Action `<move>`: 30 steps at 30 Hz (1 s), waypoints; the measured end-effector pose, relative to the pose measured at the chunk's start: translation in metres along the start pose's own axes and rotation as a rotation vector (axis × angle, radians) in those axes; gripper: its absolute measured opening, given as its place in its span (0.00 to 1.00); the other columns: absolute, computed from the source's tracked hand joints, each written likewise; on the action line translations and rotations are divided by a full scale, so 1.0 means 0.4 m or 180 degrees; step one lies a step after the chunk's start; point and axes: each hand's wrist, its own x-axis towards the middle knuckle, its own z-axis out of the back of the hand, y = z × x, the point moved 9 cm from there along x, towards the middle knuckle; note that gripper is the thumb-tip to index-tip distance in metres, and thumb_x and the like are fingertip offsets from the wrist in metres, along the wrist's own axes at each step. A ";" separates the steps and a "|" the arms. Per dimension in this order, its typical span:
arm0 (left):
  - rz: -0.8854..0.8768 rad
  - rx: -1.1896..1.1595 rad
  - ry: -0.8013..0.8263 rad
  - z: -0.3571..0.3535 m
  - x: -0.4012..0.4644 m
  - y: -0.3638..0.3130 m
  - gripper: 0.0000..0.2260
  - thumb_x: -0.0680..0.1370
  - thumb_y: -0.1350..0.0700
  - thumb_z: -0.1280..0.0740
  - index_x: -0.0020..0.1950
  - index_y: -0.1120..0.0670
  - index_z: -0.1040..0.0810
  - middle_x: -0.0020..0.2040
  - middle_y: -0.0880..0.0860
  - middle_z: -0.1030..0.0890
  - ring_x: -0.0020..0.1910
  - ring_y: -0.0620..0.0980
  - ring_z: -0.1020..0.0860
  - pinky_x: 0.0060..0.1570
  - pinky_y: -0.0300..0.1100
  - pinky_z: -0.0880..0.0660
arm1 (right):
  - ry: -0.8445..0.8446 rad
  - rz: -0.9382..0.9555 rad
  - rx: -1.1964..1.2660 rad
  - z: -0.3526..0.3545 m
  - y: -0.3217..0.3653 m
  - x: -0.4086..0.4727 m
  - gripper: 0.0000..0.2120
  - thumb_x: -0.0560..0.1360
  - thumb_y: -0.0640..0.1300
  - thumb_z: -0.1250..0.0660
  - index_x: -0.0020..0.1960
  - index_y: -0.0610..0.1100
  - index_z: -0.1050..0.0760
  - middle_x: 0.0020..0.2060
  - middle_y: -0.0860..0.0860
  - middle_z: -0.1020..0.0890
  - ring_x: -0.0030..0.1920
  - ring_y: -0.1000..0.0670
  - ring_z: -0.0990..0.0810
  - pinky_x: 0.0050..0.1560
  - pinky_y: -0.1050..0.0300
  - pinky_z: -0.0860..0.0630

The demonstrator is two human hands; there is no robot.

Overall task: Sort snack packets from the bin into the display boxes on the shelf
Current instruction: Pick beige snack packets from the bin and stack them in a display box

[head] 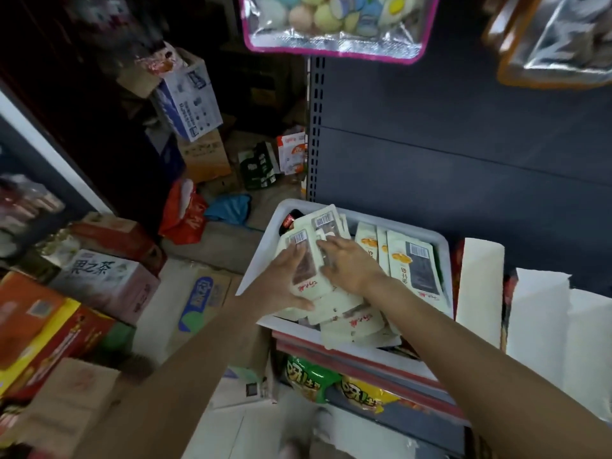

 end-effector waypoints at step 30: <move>-0.0551 -0.2391 -0.1000 0.426 -0.085 0.096 0.23 0.74 0.60 0.29 0.64 0.49 0.35 0.51 0.48 0.23 0.46 0.42 0.21 0.45 0.38 0.21 | -0.1857 -0.0680 0.2537 0.107 0.209 -0.005 0.04 0.79 0.41 0.38 0.50 0.43 0.26 0.47 0.52 0.19 0.48 0.54 0.19 0.45 0.61 0.23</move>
